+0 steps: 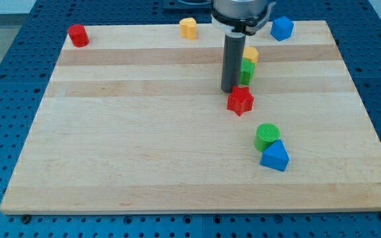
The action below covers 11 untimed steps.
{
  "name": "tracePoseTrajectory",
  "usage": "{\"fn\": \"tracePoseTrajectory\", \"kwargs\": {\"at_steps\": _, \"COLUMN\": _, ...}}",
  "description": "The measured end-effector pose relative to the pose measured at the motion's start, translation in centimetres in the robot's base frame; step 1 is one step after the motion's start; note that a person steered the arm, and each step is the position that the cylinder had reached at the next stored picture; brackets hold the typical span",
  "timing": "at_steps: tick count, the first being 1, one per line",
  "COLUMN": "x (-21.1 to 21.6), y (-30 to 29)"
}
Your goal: Move green star from yellow hexagon
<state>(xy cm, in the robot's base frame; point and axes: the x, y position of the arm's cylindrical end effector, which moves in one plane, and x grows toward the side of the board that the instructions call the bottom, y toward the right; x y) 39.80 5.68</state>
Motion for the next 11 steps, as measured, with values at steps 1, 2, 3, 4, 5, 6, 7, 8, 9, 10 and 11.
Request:
{"fn": "tracePoseTrajectory", "kwargs": {"at_steps": 1, "x": 1.0, "y": 6.6}}
{"fn": "tracePoseTrajectory", "kwargs": {"at_steps": 2, "x": -0.1, "y": 10.5}}
{"fn": "tracePoseTrajectory", "kwargs": {"at_steps": 3, "x": -3.5, "y": 9.5}}
{"fn": "tracePoseTrajectory", "kwargs": {"at_steps": 4, "x": -5.3, "y": 6.3}}
{"fn": "tracePoseTrajectory", "kwargs": {"at_steps": 5, "x": -5.4, "y": -0.4}}
{"fn": "tracePoseTrajectory", "kwargs": {"at_steps": 6, "x": -3.4, "y": -8.1}}
{"fn": "tracePoseTrajectory", "kwargs": {"at_steps": 7, "x": -3.0, "y": -9.5}}
{"fn": "tracePoseTrajectory", "kwargs": {"at_steps": 8, "x": -3.1, "y": -6.1}}
{"fn": "tracePoseTrajectory", "kwargs": {"at_steps": 9, "x": -0.5, "y": -7.7}}
{"fn": "tracePoseTrajectory", "kwargs": {"at_steps": 10, "x": 1.3, "y": -14.1}}
{"fn": "tracePoseTrajectory", "kwargs": {"at_steps": 11, "x": 1.3, "y": -21.1}}
